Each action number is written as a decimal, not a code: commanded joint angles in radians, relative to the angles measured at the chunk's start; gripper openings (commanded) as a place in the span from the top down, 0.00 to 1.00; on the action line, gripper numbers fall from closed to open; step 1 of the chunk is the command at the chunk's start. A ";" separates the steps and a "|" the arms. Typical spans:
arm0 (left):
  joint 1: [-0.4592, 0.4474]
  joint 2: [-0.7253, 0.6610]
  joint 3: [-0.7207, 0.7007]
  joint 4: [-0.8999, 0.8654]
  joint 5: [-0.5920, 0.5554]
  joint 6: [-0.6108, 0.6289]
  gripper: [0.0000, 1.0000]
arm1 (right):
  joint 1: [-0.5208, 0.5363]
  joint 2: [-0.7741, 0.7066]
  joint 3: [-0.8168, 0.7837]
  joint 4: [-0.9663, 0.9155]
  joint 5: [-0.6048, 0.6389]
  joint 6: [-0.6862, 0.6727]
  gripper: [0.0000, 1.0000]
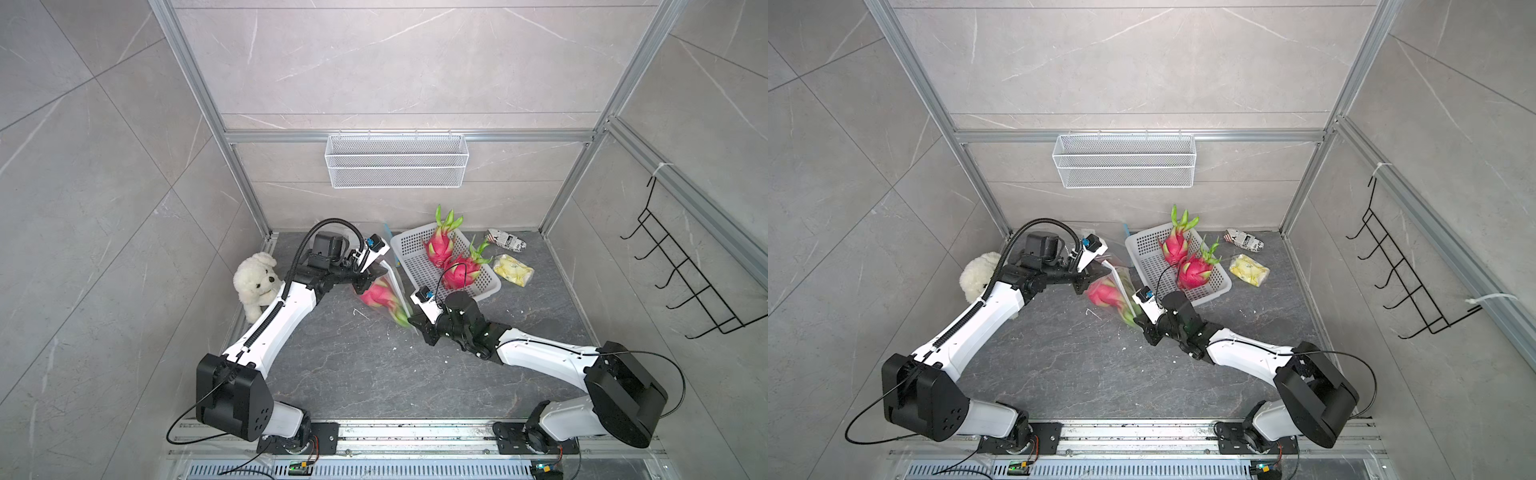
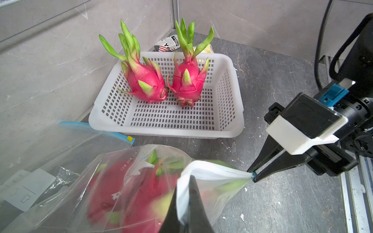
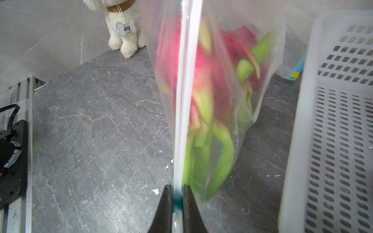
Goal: Open the zip-top bag and take out the dragon fruit
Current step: Unzip the zipper on the zipper food storage bag.
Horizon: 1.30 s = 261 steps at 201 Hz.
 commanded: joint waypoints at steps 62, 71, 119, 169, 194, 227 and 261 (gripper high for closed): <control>0.041 -0.094 0.042 0.249 -0.075 -0.022 1.00 | 0.030 0.052 -0.087 -0.230 0.036 0.006 0.92; 0.043 -0.094 0.043 0.250 -0.078 -0.023 1.00 | 0.032 0.058 -0.087 -0.232 0.041 0.006 0.91; 0.044 -0.099 0.051 0.249 -0.081 -0.020 1.00 | 0.039 0.074 -0.077 -0.230 0.046 0.002 0.87; 0.043 -0.098 0.049 0.244 -0.072 -0.019 1.00 | 0.043 0.049 -0.063 -0.240 0.044 0.005 0.81; 0.043 -0.097 0.045 0.237 -0.060 -0.016 1.00 | 0.044 0.008 -0.033 -0.276 0.034 0.004 0.69; 0.044 -0.105 0.038 0.217 -0.057 -0.002 1.00 | 0.044 -0.076 -0.016 -0.313 0.051 -0.008 0.64; 0.044 -0.121 0.014 0.202 -0.056 0.007 1.00 | 0.038 -0.207 0.014 -0.336 0.108 -0.014 0.64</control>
